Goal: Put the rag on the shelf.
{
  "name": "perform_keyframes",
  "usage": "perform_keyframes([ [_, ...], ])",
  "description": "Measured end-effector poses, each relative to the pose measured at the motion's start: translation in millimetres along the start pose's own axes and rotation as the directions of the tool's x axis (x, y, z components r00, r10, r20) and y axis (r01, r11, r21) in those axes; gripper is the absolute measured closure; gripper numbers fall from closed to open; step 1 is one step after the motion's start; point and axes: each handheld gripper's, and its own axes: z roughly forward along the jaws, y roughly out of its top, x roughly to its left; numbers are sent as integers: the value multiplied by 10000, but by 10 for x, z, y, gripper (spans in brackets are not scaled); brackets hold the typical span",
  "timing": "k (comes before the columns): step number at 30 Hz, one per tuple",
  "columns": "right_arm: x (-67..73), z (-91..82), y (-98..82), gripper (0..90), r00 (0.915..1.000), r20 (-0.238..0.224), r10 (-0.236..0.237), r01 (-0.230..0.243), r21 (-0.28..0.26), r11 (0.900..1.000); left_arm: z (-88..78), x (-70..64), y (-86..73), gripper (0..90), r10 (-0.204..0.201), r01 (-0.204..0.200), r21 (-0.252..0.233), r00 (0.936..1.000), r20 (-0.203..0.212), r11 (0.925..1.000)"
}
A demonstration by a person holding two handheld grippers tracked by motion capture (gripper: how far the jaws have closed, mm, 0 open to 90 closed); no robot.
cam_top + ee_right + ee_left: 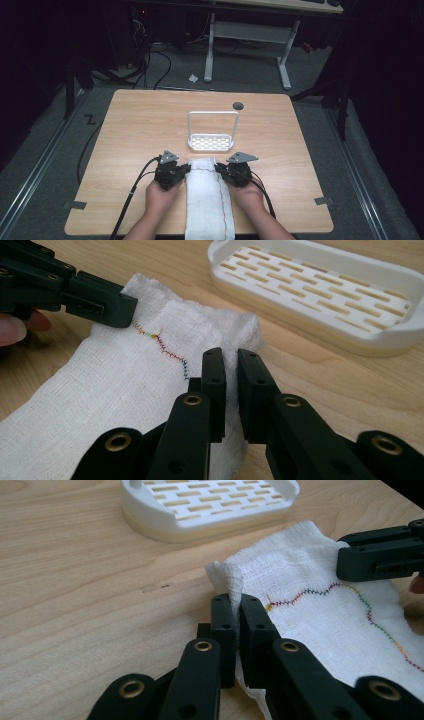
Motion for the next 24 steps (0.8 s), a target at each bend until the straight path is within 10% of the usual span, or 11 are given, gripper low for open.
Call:
perform_keyframes([
  [14,90,-167,114,831,9983,490,-311,354,-893,9954,-183,-53,162,863,231,-210,-994,9995,197,9948],
  [24,161,-449,349,832,9964,585,-621,731,-2095,9751,-496,-188,382,863,649,-612,-2263,9978,93,9721],
])
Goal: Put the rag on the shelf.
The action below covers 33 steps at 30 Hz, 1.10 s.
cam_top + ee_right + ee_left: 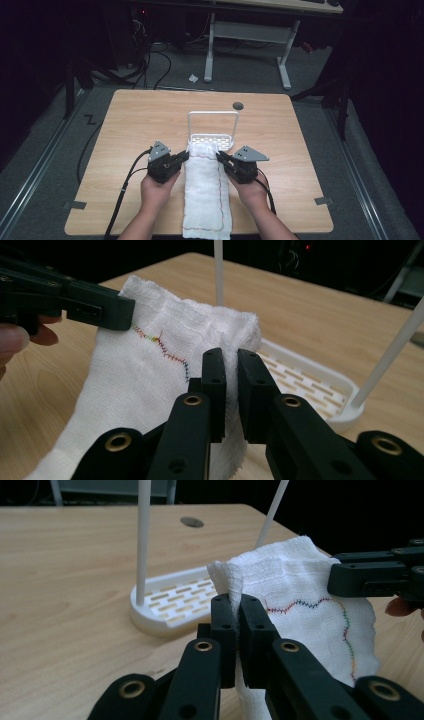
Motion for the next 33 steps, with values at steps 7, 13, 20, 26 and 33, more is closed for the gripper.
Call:
perform_keyframes([
  [7,52,-147,284,832,9995,138,-285,295,-830,9961,-176,-72,274,864,371,-371,-736,9993,-11,9966],
  [13,76,-215,461,832,9991,223,-353,379,-1298,9908,-287,-108,417,865,543,-539,-1216,9985,-1,9911],
  [20,110,-311,658,832,9973,323,-656,701,-1685,9832,-437,-184,620,865,790,-773,-1857,9969,17,9796],
  [26,127,-388,807,832,9958,398,-825,890,-2077,9741,-526,-222,760,865,1018,-996,-2253,9948,-18,9692],
  [33,147,-469,960,832,9946,449,-938,1021,-2477,9634,-609,-264,919,865,1289,-1267,-2631,9916,-89,9564],
])
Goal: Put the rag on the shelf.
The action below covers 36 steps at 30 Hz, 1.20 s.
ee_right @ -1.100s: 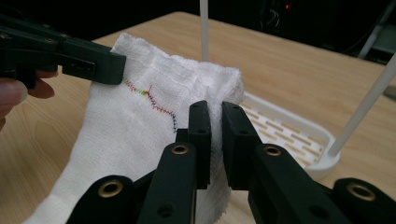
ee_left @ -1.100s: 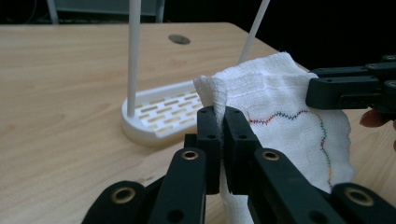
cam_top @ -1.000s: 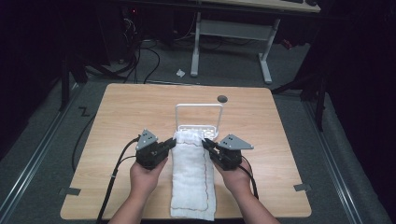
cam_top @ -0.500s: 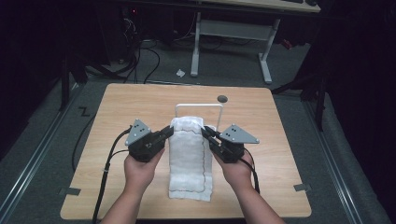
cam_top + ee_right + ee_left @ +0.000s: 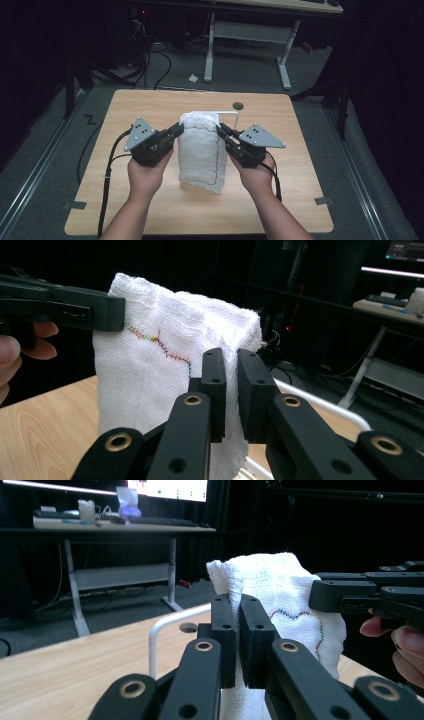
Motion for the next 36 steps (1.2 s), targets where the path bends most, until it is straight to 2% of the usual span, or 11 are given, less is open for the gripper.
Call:
perform_keyframes([
  [5,-13,-28,104,832,10000,39,-33,34,-245,9997,-13,-10,109,866,97,-96,-263,9999,33,9996],
  [12,-63,-81,233,832,9997,140,-179,186,-556,9983,-10,-62,250,866,446,-443,-441,9990,55,9980],
  [25,-106,-130,296,832,9996,250,-145,164,-741,9971,27,-108,308,867,546,-537,-551,9984,146,9970],
  [30,-137,-132,325,832,9995,281,-104,124,-734,9972,100,-60,365,867,533,-525,-492,9985,157,9974],
  [36,-267,-99,437,832,9988,478,-75,110,-730,9973,282,5,486,867,585,-579,-384,9982,143,9976],
])
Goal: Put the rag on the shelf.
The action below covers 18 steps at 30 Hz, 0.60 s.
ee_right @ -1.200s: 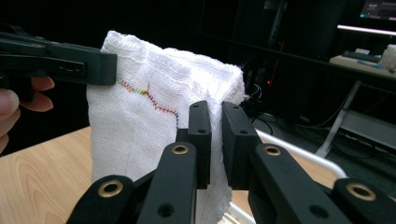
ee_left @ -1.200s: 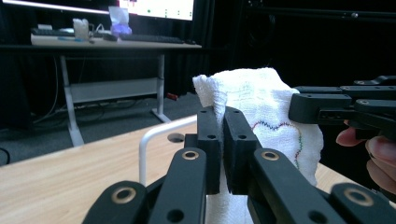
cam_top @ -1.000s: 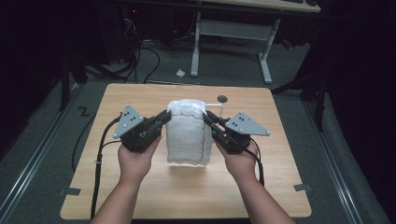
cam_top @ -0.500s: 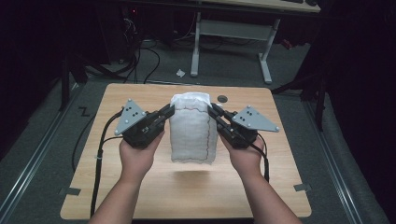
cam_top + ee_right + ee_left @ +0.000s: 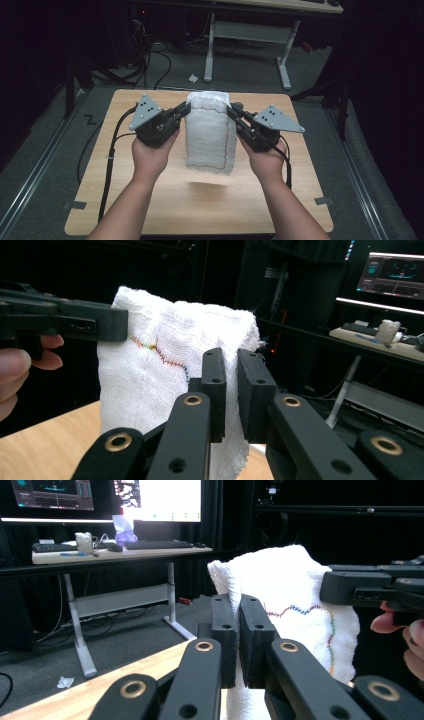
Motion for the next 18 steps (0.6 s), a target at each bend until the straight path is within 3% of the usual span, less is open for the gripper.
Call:
perform_keyframes([
  [8,-262,182,109,832,9992,361,186,-186,8,9998,315,134,155,867,131,-131,4,9999,-88,9999],
  [18,-561,481,46,832,9965,409,724,-731,157,9972,614,318,206,866,371,-360,321,9988,-326,9988],
])
